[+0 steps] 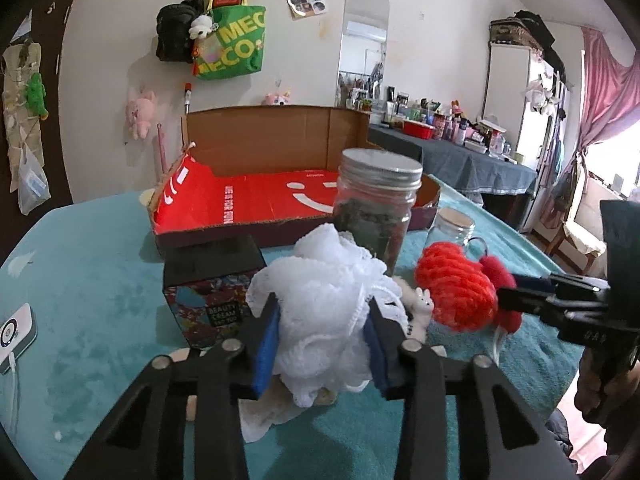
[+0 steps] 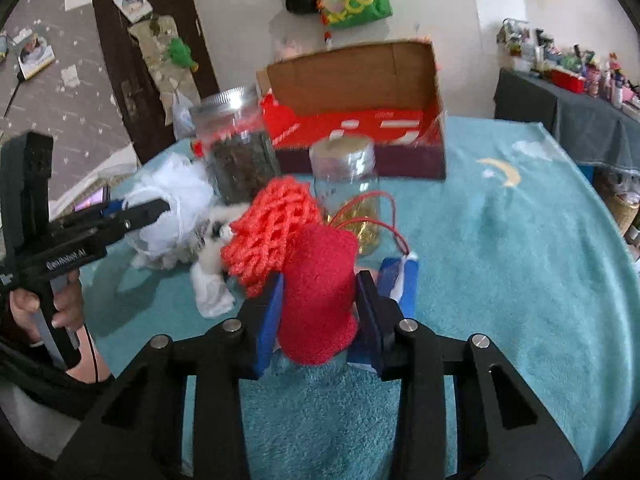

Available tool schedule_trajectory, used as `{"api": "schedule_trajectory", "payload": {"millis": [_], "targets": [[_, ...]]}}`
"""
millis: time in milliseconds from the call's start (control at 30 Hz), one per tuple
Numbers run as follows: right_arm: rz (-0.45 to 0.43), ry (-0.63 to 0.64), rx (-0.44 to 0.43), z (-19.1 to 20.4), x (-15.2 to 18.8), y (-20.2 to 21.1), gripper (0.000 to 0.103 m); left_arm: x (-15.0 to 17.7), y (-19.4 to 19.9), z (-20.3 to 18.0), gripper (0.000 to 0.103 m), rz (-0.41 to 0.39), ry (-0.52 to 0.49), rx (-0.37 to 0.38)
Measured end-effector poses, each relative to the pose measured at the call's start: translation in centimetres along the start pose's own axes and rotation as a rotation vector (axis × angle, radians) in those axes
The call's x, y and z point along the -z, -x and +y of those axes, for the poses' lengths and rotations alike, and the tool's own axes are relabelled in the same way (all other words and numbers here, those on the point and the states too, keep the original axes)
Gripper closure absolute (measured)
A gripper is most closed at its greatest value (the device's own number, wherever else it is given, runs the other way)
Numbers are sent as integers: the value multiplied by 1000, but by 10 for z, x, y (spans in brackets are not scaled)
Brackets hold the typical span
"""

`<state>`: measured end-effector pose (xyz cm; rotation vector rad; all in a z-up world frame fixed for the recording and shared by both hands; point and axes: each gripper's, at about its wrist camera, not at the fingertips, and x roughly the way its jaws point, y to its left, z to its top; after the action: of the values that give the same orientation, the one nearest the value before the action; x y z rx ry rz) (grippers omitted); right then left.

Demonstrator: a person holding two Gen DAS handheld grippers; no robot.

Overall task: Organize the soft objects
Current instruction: 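Carry both items into the red-lined box and open both tools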

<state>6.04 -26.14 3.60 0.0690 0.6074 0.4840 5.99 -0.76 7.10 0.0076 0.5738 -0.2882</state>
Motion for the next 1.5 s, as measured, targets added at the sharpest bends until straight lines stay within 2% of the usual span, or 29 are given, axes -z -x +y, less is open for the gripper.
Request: {"api": "schedule_trajectory", "payload": {"millis": [133,267,500,667,833,1233,1500], "targets": [[-57,16,24,12,-11,16,68,-5,12,1,68,-36,-11,8],[-66,23,48,19,-15,16,68,-10,19,3,70,-62,-15,14],[-92,1,39,18,-26,22,68,-21,33,11,71,-99,-1,11],[-141,12,34,20,-45,31,68,-35,46,19,71,-157,3,-15],[-163,25,24,19,-69,29,68,-53,46,30,71,-182,7,-28],[-97,75,-14,0,-136,-9,68,-108,12,48,71,-128,-76,11],[23,144,-1,-9,-191,-63,68,-155,-32,53,71,-33,-138,65]]}}
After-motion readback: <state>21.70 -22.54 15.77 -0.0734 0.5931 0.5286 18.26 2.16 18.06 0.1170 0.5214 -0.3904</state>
